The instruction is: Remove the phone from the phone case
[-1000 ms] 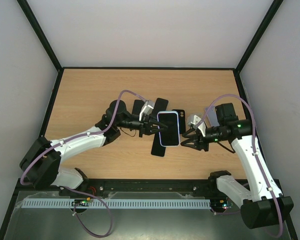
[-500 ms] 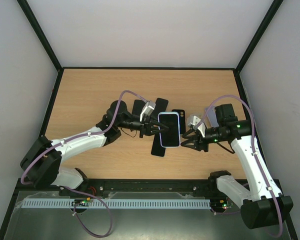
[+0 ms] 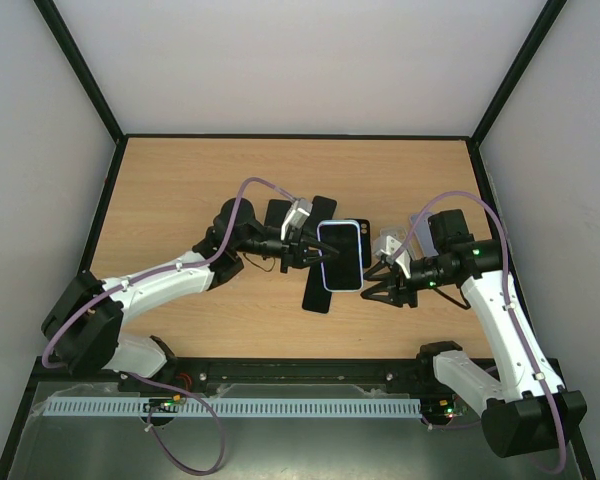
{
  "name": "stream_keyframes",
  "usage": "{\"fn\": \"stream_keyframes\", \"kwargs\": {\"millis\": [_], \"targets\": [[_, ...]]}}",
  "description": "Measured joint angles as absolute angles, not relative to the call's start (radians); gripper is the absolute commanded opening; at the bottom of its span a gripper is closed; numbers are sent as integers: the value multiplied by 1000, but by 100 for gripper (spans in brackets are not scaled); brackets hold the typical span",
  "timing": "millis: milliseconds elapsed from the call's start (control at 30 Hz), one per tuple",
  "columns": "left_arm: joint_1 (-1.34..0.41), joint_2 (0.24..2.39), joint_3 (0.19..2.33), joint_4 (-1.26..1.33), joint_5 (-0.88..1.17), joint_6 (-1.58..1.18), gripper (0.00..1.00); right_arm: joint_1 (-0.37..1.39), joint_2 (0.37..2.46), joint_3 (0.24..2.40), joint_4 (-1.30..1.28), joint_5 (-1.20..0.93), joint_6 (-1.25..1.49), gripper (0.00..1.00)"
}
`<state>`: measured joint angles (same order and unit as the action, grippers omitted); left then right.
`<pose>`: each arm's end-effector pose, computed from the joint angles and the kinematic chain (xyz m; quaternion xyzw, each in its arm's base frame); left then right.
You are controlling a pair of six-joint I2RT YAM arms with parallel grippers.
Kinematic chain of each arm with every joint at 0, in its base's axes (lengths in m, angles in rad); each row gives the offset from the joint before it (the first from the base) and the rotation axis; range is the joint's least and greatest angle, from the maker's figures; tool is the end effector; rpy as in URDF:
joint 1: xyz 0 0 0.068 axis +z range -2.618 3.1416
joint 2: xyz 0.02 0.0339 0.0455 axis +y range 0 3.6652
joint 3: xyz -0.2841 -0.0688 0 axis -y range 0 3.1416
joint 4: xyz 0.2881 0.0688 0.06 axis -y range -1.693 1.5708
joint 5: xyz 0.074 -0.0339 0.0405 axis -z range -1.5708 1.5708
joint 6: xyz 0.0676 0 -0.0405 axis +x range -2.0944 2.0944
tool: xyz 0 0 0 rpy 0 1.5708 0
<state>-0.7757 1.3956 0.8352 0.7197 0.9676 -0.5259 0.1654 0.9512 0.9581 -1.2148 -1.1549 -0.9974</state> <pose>0.2161 -0.2900 0.3088 0.4228 0.5256 -0.6482 0.3533 0.1660 0.0904 0.3121 -0.5349 0.6346 0.4300 0.3553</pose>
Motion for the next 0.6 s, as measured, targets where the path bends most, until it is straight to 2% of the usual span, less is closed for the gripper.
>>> {"fn": "stream_keyframes", "kwargs": {"millis": [600], "targets": [[-775,1408,835,753,971,-548,3,167,972,974,-1150,-1167,-866,43]]}}
